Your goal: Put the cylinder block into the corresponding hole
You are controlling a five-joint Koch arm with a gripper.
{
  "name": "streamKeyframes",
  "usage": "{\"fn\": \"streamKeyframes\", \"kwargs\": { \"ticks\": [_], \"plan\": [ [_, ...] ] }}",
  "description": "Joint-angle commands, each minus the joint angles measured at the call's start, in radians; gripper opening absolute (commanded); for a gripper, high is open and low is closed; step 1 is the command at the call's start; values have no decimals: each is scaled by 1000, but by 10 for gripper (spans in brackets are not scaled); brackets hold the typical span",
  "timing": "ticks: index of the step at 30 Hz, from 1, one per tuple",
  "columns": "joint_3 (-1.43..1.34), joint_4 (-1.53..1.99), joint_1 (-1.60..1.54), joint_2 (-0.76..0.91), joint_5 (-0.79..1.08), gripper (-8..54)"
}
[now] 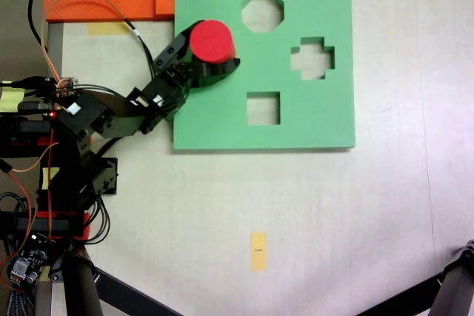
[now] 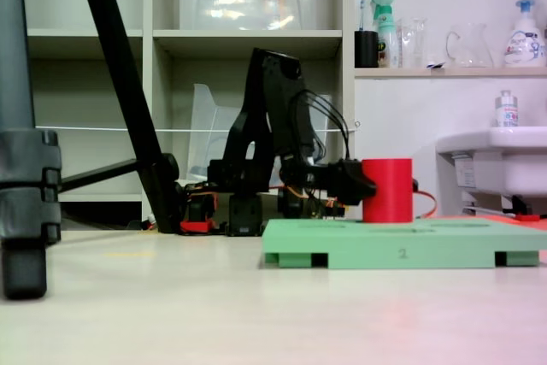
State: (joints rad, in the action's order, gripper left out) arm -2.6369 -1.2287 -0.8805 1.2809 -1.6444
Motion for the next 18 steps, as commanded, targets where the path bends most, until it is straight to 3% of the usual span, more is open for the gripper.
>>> {"fn": "streamKeyframes", "kwargs": {
  "ticks": [1, 15, 16, 17, 18],
  "plan": [
    [-23, -121, -12, 46, -17, 193],
    [52, -158, 32, -169, -2, 194],
    [54, -158, 37, -170, -2, 257],
    [52, -158, 44, -170, 0, 359],
    [41, -158, 57, -163, 0, 394]
  ]
}}
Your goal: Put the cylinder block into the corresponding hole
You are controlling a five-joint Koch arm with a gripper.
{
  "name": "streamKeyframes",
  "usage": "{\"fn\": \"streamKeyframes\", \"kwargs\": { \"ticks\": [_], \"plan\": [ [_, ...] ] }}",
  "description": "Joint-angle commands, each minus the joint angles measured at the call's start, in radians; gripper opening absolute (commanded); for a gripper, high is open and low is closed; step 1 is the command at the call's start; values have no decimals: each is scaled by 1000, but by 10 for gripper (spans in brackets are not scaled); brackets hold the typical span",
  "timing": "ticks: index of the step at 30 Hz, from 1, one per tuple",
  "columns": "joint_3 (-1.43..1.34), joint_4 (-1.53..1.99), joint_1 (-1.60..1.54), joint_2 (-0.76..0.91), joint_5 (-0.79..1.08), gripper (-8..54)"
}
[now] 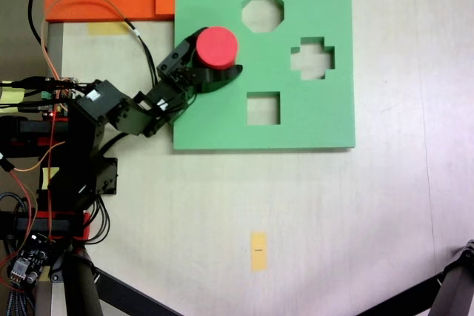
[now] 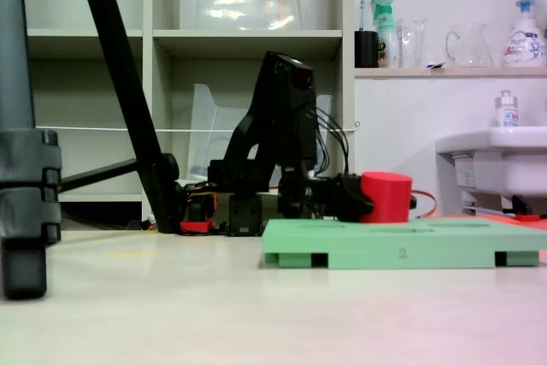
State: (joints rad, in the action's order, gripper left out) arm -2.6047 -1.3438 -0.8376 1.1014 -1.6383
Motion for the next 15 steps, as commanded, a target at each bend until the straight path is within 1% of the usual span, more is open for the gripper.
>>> {"fn": "streamKeyframes", "kwargs": {
  "ticks": [1, 3, 8, 12, 15],
  "plan": [
    [-8, -48, 20, 23, -5, 394],
    [-84, -109, 28, 29, 3, 415],
    [-198, -184, 54, 71, 6, 520],
    [-264, -186, 46, 109, 8, 520],
    [-310, -181, 41, 186, 17, 519]
  ]
}}
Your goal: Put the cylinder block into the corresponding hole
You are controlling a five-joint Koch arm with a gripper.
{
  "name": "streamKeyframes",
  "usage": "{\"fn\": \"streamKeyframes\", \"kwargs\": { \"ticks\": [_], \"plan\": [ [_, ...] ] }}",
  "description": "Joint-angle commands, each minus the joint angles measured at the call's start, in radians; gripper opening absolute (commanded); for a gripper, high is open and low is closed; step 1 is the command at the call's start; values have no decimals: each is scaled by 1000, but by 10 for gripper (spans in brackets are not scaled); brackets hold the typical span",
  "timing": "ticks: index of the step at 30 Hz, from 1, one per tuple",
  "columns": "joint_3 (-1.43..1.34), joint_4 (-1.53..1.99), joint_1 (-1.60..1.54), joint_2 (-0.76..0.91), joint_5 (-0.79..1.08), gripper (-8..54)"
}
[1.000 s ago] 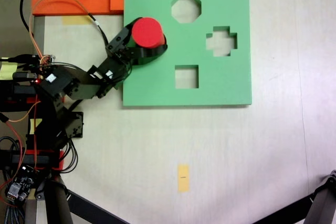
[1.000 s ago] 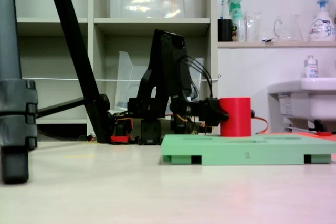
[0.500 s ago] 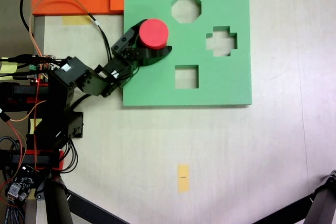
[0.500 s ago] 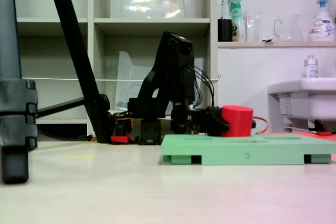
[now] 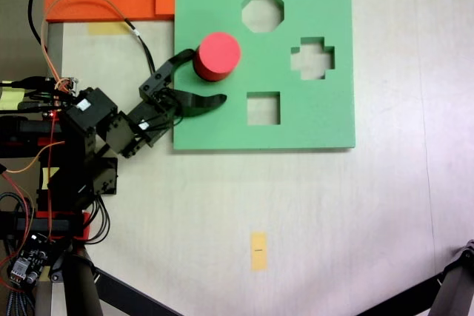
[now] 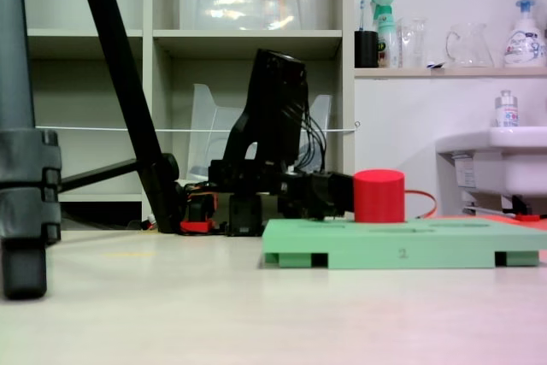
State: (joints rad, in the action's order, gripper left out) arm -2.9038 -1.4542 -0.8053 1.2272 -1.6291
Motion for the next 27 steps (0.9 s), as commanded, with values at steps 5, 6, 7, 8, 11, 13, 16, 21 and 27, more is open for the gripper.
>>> {"fn": "streamKeyframes", "kwargs": {
  "ticks": [5, 6, 7, 8, 11, 13, 16, 21, 27],
  "plan": [
    [-35, -3, -11, 161, 9, 519],
    [-32, 9, -20, 161, 11, 519],
    [-28, 12, -32, 153, 12, 519],
    [-23, 14, -37, 150, 12, 519],
    [-31, 14, -49, 166, 12, 519],
    [-66, 14, -52, 250, 14, 519],
    [-101, 112, -8, 511, 75, 519],
    [-8, 815, 267, 1111, 351, 395],
    [26, 922, 594, 1106, 1072, 332]
  ]
}}
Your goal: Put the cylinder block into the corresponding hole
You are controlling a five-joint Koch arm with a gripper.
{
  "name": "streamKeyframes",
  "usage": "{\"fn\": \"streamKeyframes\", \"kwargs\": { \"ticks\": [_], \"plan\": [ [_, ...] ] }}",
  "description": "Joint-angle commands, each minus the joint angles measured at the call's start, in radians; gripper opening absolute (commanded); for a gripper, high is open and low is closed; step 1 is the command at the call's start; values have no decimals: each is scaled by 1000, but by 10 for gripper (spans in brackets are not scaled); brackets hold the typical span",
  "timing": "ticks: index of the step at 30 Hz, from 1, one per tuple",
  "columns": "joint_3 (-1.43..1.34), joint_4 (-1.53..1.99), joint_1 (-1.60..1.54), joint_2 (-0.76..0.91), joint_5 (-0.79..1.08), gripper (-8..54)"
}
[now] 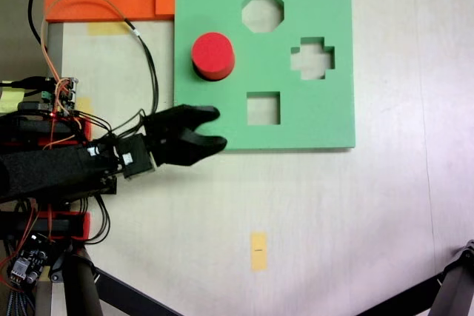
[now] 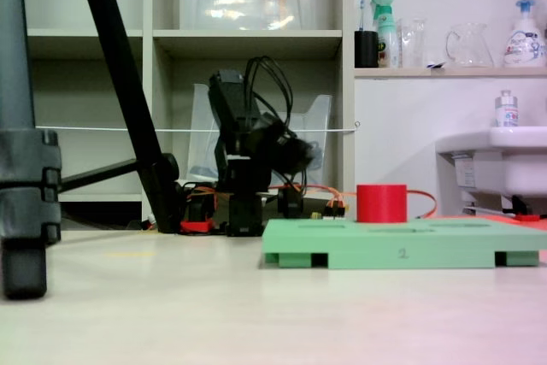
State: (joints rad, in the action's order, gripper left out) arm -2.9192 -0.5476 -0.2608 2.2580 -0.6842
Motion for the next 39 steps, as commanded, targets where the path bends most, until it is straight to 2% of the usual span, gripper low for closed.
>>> {"fn": "streamKeyframes", "kwargs": {
  "ticks": [1, 4, 6, 10, 13, 20, 39],
  "plan": [
    [49, 52, 91, 75, 181, 332],
    [54, 137, 219, 69, 472, 330],
    [32, 204, 273, 67, 603, 331],
    [-91, 239, 321, 67, 703, 330],
    [-213, 167, 310, 67, 715, 330],
    [-213, 545, 273, 67, 661, 346],
    [-213, 538, 270, 67, 649, 346]
  ]
}}
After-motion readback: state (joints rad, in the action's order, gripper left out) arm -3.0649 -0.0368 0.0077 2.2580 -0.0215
